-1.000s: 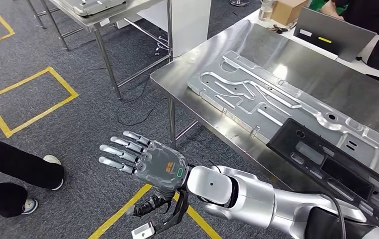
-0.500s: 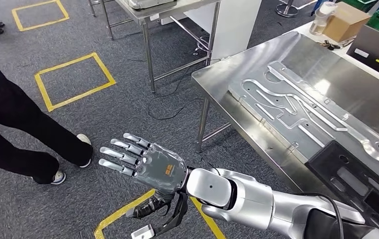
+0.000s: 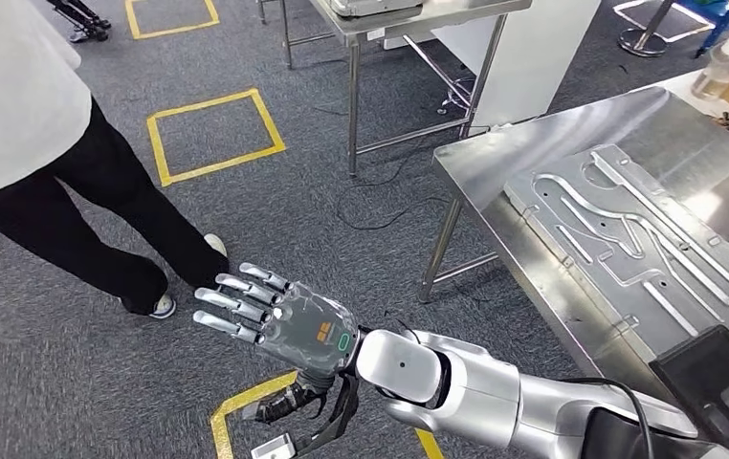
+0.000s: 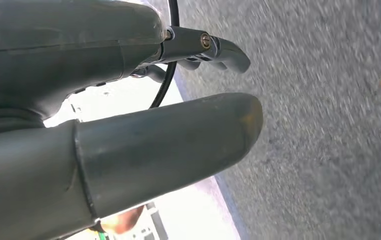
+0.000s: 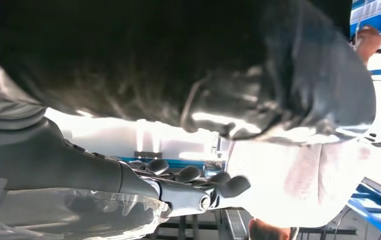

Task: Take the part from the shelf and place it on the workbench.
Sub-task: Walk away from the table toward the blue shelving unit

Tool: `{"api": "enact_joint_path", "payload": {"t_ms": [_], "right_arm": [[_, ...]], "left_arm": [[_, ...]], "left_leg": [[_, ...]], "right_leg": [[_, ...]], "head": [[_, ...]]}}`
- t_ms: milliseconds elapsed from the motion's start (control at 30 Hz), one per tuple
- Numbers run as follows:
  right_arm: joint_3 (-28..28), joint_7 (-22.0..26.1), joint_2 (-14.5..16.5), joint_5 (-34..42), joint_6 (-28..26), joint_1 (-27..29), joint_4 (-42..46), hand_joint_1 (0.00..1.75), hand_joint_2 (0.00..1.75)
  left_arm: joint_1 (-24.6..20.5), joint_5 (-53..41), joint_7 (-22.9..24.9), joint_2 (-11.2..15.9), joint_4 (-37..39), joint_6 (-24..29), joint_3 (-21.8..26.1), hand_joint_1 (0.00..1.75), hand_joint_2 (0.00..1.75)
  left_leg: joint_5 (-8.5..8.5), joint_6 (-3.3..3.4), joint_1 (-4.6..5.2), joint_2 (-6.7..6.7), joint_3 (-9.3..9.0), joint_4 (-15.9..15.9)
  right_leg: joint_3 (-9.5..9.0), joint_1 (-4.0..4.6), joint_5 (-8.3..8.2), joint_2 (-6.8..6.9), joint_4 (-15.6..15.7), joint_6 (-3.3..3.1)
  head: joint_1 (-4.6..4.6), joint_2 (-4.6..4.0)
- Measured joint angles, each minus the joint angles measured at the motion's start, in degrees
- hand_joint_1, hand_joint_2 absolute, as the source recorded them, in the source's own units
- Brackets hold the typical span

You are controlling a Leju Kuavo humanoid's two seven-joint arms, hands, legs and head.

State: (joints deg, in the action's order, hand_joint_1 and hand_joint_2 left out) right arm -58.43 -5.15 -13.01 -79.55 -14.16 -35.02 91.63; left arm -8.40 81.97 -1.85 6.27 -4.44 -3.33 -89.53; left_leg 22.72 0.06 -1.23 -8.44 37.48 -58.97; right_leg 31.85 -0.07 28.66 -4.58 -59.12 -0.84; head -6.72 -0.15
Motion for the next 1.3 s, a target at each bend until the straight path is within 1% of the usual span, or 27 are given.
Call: {"api": "enact_joint_path", "payload": {"t_ms": [33,67,100,167,233,267,300,367,433,467,533,567,633,667,733,767,800,833,900,967,1033,1067,1133,1167,1233,1267,1300], "right_arm": [[0.0,-0.1,0.2,0.0,-0.2,0.1,-0.2,0.00,1.31],[0.0,-0.2,0.3,0.0,-0.6,0.3,-0.3,0.00,1.75],[0.0,-0.4,0.5,0.0,-1.0,0.6,-0.4,0.00,1.75],[0.1,-0.6,0.7,0.0,-1.8,1.5,-0.7,0.00,1.75],[0.1,-0.7,0.7,-0.1,-2.2,2.5,-1.2,0.00,1.75],[0.1,-0.7,0.7,-0.2,-2.3,2.8,-1.4,0.00,1.75],[0.1,-0.7,0.7,-0.2,-2.4,3.0,-1.5,0.00,1.75],[0.1,-0.8,0.7,-0.3,-2.6,3.2,-1.8,0.00,0.87],[0.4,-0.8,0.7,-0.6,-2.8,3.5,-2.1,0.00,0.00],[0.5,-0.8,0.7,-0.8,-3.0,3.7,-2.3,0.00,0.00],[0.7,-0.8,0.7,-1.1,-3.4,4.2,-2.6,0.00,0.00],[0.8,-0.8,0.7,-1.1,-3.7,4.5,-2.7,0.00,0.00],[1.2,-0.8,0.7,-1.3,-4.2,5.2,-2.9,0.00,0.00],[1.5,-0.8,0.7,-1.3,-4.3,5.7,-3.0,0.00,0.00],[1.8,-0.7,0.6,-1.5,-4.5,6.9,-3.5,0.00,0.00],[1.9,-0.7,0.5,-1.6,-4.6,7.5,-3.7,0.00,0.00],[2.0,-0.6,0.4,-1.7,-4.6,7.9,-3.9,0.00,0.44],[2.0,-0.6,0.3,-1.8,-4.7,8.1,-4.0,0.00,0.87],[2.2,-0.6,0.2,-1.8,-4.8,8.2,-4.2,0.00,0.87],[2.4,-0.6,0.1,-1.8,-4.9,8.4,-4.3,0.00,0.00],[2.8,-0.6,0.1,-1.9,-5.0,8.8,-4.4,0.00,0.00],[3.1,-0.6,0.1,-1.9,-5.1,9.0,-4.5,0.00,0.00],[3.6,-0.6,0.1,-2.0,-5.4,9.4,-4.6,0.00,0.00],[3.9,-0.6,0.0,-2.0,-5.5,9.8,-4.6,0.00,0.00],[4.6,-0.6,-0.3,-2.0,-5.6,10.7,-4.9,0.00,0.00],[4.9,-0.7,-0.4,-1.8,-5.5,11.1,-5.0,0.00,0.44],[5.3,-0.8,-0.5,-1.6,-5.4,11.5,-5.2,0.00,0.87]], "left_arm": [[0.2,-0.1,0.0,0.0,0.0,0.0,0.0,0.00,0.00],[0.3,-0.1,-0.1,-0.1,0.0,-0.1,0.0,0.00,0.00],[0.3,-0.2,-0.1,-0.1,0.0,-0.1,0.0,0.00,0.00],[0.2,-0.2,-0.1,-0.2,0.0,-0.1,0.0,0.00,0.00],[0.2,-0.2,-0.2,-0.3,0.0,-0.1,0.0,0.00,0.00],[0.3,-0.2,-0.2,-0.3,0.0,0.0,0.0,0.00,0.00],[0.4,-0.2,-0.2,-0.3,0.0,0.0,0.0,0.00,0.00],[0.5,-0.2,-0.4,-0.3,0.0,0.0,0.0,0.00,0.00],[0.5,-0.5,-0.8,-0.4,0.0,0.0,0.0,0.00,0.00],[0.5,-0.6,-1.0,-0.5,0.0,0.0,0.0,0.00,0.00],[0.8,-1.1,-1.0,-0.5,0.0,0.1,0.0,0.00,0.00],[0.9,-1.4,-1.0,-0.6,0.0,0.2,0.0,0.00,0.00],[0.9,-1.9,-1.0,-0.7,0.0,0.3,0.0,0.00,0.00],[0.9,-2.1,-1.1,-0.8,0.0,0.4,0.0,0.00,0.00],[0.9,-2.6,-1.0,-0.9,0.0,0.5,0.0,0.00,0.00],[0.9,-2.9,-1.0,-1.0,0.0,0.5,0.0,0.00,0.00],[1.0,-3.1,-1.0,-1.0,0.0,0.5,0.0,0.00,0.00],[1.1,-3.2,-0.9,-1.0,0.0,0.5,0.0,0.00,0.00],[1.1,-3.3,-0.9,-1.1,0.0,0.5,0.0,0.00,0.00],[1.1,-3.4,-0.8,-1.2,0.0,0.6,0.0,0.00,0.00],[1.3,-3.3,-0.8,-1.2,0.0,0.8,0.0,0.00,0.00],[1.5,-3.3,-0.8,-1.3,0.0,0.9,0.0,0.00,0.00],[1.7,-3.5,-0.7,-1.4,0.0,1.0,0.0,0.00,0.00],[1.6,-3.6,-0.7,-1.5,0.0,1.0,0.0,0.00,0.00],[1.4,-3.9,-0.6,-1.5,0.0,1.2,0.0,0.00,0.00],[1.4,-3.9,-0.6,-1.5,0.0,1.3,0.0,0.00,0.00],[1.5,-3.9,-0.5,-1.5,0.0,1.4,0.0,0.00,0.00]], "left_leg": [[-0.12,-0.25,-0.07,0.04,0.13,0.0],[0.25,-0.40,0.04,1.15,0.44,-0.5],[1.25,-0.49,0.18,2.87,1.15,-2.0],[4.93,-0.77,0.28,6.58,4.04,-8.4],[7.55,-1.33,0.04,7.66,6.75,-14.6],[7.44,-1.57,-0.09,7.91,6.80,-15.2],[6.31,-1.76,-0.21,8.24,5.60,-13.5],[3.39,-1.82,-0.20,10.13,1.04,-6.0],[2.23,-1.25,0.07,11.72,-1.70,-1.0],[2.48,-0.85,0.26,11.79,-1.79,-0.7],[2.31,-0.17,0.22,10.53,-1.75,-0.5],[2.21,0.16,0.13,9.94,-1.84,-0.3],[2.00,0.78,-0.09,8.82,-2.00,0.0],[1.97,0.98,-0.06,8.22,-1.94,0.0],[1.92,1.19,0.06,6.74,-1.82,0.0],[1.90,1.22,0.10,5.89,-1.81,0.0],[1.89,1.22,0.13,5.04,-1.84,0.0],[1.88,1.19,0.13,4.23,-1.92,-0.1],[1.81,0.93,0.12,2.78,-1.90,-0.2],[1.52,0.22,0.05,1.43,-1.58,-0.1],[1.10,-0.63,-0.05,0.15,-1.30,0.2],[1.27,-0.86,-0.01,0.58,-1.10,0.0],[3.37,-1.10,0.19,3.53,0.45,-3.3],[5.21,-1.12,0.27,5.56,1.93,-6.6],[8.31,-1.35,0.20,7.39,4.99,-13.5],[8.69,-1.45,0.15,7.72,5.60,-15.1],[8.04,-1.50,0.12,7.98,5.06,-14.7]], "right_leg": [[-0.23,-0.09,-0.28,0.77,0.4,-0.18],[-0.53,-0.19,-0.59,1.54,0.9,-0.40],[-0.81,-0.29,-0.88,2.41,1.4,-0.63],[-1.07,-0.21,-1.03,4.36,1.9,-0.98],[-1.00,-0.06,-0.89,6.40,1.8,-1.09],[-0.98,-0.05,-0.79,7.32,1.7,-1.05],[-0.98,-0.10,-0.63,8.11,1.6,-0.92],[-1.02,-0.12,-0.06,9.57,1.1,-0.41],[-1.03,0.12,0.59,10.75,0.4,0.29],[-1.08,0.29,0.78,11.25,0.3,0.62],[-1.40,0.25,1.09,11.94,0.4,1.21],[-1.40,0.09,1.64,11.20,-0.1,1.52],[0.08,-0.29,4.19,8.04,-3.8,1.93],[1.72,-0.39,6.03,6.33,-7.3,1.99],[5.31,-0.42,8.50,4.96,-14.1,2.00],[6.18,-0.43,8.25,4.73,-15.4,1.94],[5.99,-0.44,6.84,4.54,-14.4,1.82],[4.78,-0.49,4.61,4.06,-11.3,1.67],[1.64,-0.68,1.08,1.51,-3.9,1.42],[0.28,-0.64,0.17,-0.04,-0.6,1.24],[0.16,-0.52,-0.06,1.06,-0.2,0.78],[-0.03,-0.57,-0.28,1.79,0.1,0.38],[-0.36,-0.68,-0.71,3.42,0.8,-0.50],[-0.44,-0.51,-0.78,4.32,0.9,-0.78],[-0.38,-0.17,-0.72,6.16,0.9,-1.02],[-0.37,-0.07,-0.66,7.07,0.9,-1.08],[-0.37,-0.03,-0.58,7.93,0.9,-1.07]], "head": [[-0.01,0.00],[0.02,0.00],[0.05,0.00],[0.10,0.00],[0.11,0.00],[0.11,0.00],[0.12,0.00],[0.13,0.00],[0.08,0.00],[0.06,0.00],[0.04,0.00],[0.04,0.00],[0.03,0.00],[0.02,0.00],[0.03,0.00],[0.03,0.00],[0.03,0.00],[0.03,0.00],[0.04,0.00],[0.04,0.00],[0.04,0.00],[0.04,0.00],[0.07,0.00],[0.07,0.00],[0.07,0.00],[0.07,0.00],[0.07,0.00]]}}
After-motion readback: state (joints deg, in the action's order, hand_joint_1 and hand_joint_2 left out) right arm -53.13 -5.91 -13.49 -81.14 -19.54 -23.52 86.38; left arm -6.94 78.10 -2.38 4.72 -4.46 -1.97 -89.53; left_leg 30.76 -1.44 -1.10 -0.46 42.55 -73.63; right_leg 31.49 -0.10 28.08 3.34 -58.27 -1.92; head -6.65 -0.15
